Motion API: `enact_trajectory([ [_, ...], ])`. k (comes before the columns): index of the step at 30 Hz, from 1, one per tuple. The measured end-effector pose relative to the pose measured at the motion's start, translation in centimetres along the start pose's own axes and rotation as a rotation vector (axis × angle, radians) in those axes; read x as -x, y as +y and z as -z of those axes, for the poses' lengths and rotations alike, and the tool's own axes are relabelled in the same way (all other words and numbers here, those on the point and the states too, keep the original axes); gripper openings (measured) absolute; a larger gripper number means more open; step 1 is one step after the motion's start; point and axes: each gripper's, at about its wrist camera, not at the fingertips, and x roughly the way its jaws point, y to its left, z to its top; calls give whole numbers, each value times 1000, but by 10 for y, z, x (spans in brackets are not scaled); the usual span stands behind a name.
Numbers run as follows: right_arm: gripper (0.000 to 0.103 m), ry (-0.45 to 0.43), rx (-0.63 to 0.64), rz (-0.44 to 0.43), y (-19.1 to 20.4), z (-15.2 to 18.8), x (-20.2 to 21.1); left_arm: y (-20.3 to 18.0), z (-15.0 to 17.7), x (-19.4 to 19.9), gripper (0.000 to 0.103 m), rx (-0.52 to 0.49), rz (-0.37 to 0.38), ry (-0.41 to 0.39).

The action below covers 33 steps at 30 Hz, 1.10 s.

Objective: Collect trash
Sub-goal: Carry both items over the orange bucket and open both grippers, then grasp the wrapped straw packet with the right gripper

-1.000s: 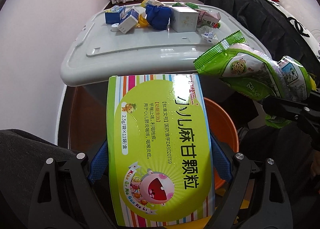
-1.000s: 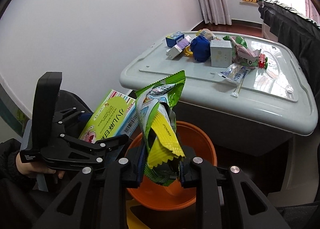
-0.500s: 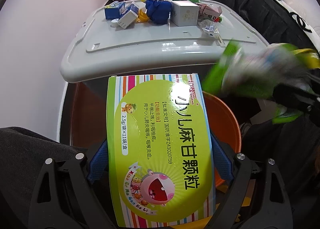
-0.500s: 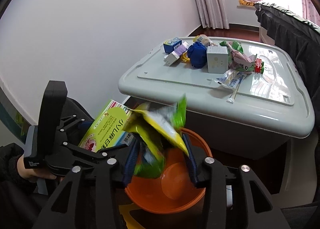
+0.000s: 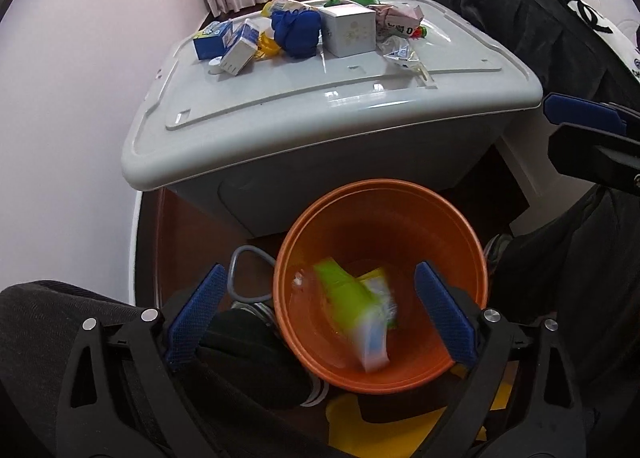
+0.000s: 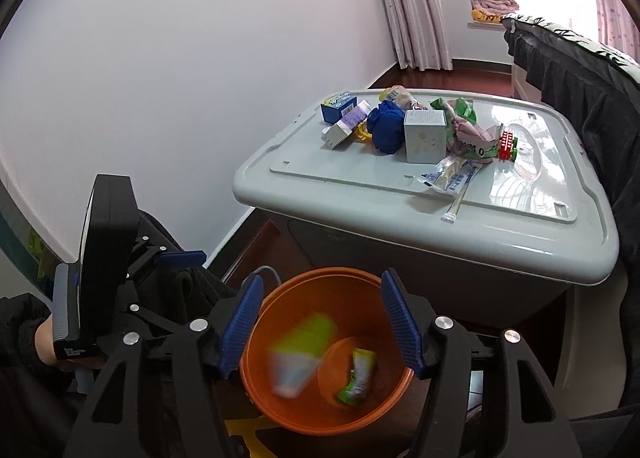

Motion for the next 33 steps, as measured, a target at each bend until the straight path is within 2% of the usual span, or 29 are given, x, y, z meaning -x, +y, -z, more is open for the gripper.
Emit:
enact_trajectory([
  [2,66,-5,-6,8,-2,-1,0,0,-1,0,93,5,2,0],
  [6,67,-26,-28,33,-9,-7,-4,3,-5,0,93,19,10,-9],
  [12,70,-84,-87,100,-29,-29,-20,14,-22,1,93,34,-4,-59],
  [18,70,-109,-174,190,-59,-60,-60,34,-50,0,93,60,-39,-120],
  [24,70,-80,-245,278,-92,-83,-106,53,-78,-7,93,69,-70,-156],
  [30,70,-33,-262,339,-110,-92,-141,69,-98,-21,93,78,-94,-150],
  [33,62,1,-264,344,-115,-93,-159,74,-104,-25,93,91,-99,-150],
])
